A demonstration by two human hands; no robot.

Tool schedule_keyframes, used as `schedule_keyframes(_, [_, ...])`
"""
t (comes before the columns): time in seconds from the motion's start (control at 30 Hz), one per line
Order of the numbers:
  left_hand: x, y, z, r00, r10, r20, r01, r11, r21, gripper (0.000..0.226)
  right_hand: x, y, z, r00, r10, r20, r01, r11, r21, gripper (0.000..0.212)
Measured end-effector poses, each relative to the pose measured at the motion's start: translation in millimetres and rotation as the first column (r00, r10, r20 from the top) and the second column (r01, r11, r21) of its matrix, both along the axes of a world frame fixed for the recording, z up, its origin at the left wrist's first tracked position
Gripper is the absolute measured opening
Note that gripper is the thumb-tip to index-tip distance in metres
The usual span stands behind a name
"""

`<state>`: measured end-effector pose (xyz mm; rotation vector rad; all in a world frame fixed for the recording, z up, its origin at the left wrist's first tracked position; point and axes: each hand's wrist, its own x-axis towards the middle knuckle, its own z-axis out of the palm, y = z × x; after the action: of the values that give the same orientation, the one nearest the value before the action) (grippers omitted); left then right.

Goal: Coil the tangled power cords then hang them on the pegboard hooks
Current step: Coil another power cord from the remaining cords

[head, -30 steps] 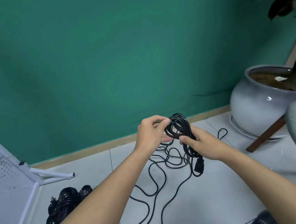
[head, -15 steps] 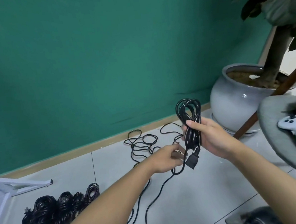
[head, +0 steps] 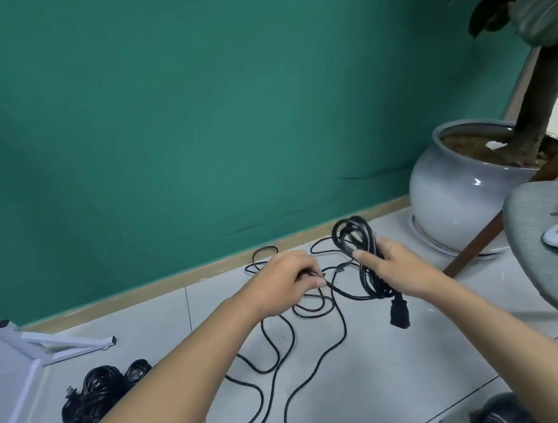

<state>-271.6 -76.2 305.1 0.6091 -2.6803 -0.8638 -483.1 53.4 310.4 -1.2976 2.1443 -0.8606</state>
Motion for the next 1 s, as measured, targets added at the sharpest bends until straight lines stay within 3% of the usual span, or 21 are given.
schedule_keyframes(0.1, [12, -1, 15, 0.986, 0.048, -0.161, -0.057, 0.997, -0.053, 0.007, 28, -4, 9, 0.973, 0.222, 0.064, -0.223, 0.975, 0.020, 0.022])
schedule_keyframes(0.2, [25, -2, 22, 0.939, 0.113, -0.326, -0.143, 0.987, -0.070, 0.009, 52, -10, 20, 0.934, 0.341, 0.108, -0.345, 0.938, 0.018, 0.015])
schedule_keyframes(0.4, [44, 0, 29, 0.897, 0.219, -0.384, -0.219, 0.975, 0.042, 0.011, 78, -18, 22, 0.857, 0.471, 0.210, -0.483, 0.875, 0.009, 0.022])
schedule_keyframes(0.5, [44, 0, 31, 0.853, 0.300, -0.427, -0.287, 0.953, 0.095, 0.030, 81, -21, 18, 0.863, 0.468, 0.192, -0.476, 0.879, -0.004, 0.023])
schedule_keyframes(0.6, [43, -5, 28, 0.873, 0.342, -0.349, -0.340, 0.938, 0.069, 0.052, 82, -19, 11, 0.876, 0.479, 0.065, -0.480, 0.877, 0.008, 0.028])
schedule_keyframes(0.7, [39, -4, 20, 0.883, 0.358, -0.303, -0.335, 0.934, 0.127, 0.044, 77, -16, 9, 0.895, 0.446, -0.005, -0.446, 0.895, -0.017, 0.015])
schedule_keyframes(0.8, [40, -12, 14, 0.877, 0.359, -0.320, -0.284, 0.924, 0.257, 0.025, 61, -14, 14, 0.933, 0.360, 0.023, -0.356, 0.929, -0.095, 0.011])
schedule_keyframes(0.87, [44, -17, 6, 0.919, 0.305, -0.251, -0.222, 0.925, 0.309, 0.012, 51, -12, 17, 0.948, 0.313, 0.057, -0.302, 0.941, -0.151, 0.011])
schedule_keyframes(0.93, [41, -16, -1, 0.950, 0.251, -0.188, -0.195, 0.943, 0.271, 0.015, 45, -8, 20, 0.955, 0.285, 0.082, -0.265, 0.943, -0.201, 0.015])
schedule_keyframes(1.0, [32, -11, 0, 0.933, 0.284, -0.219, -0.217, 0.934, 0.285, 0.028, 42, -4, 22, 0.951, 0.291, 0.100, -0.264, 0.939, -0.220, 0.016])
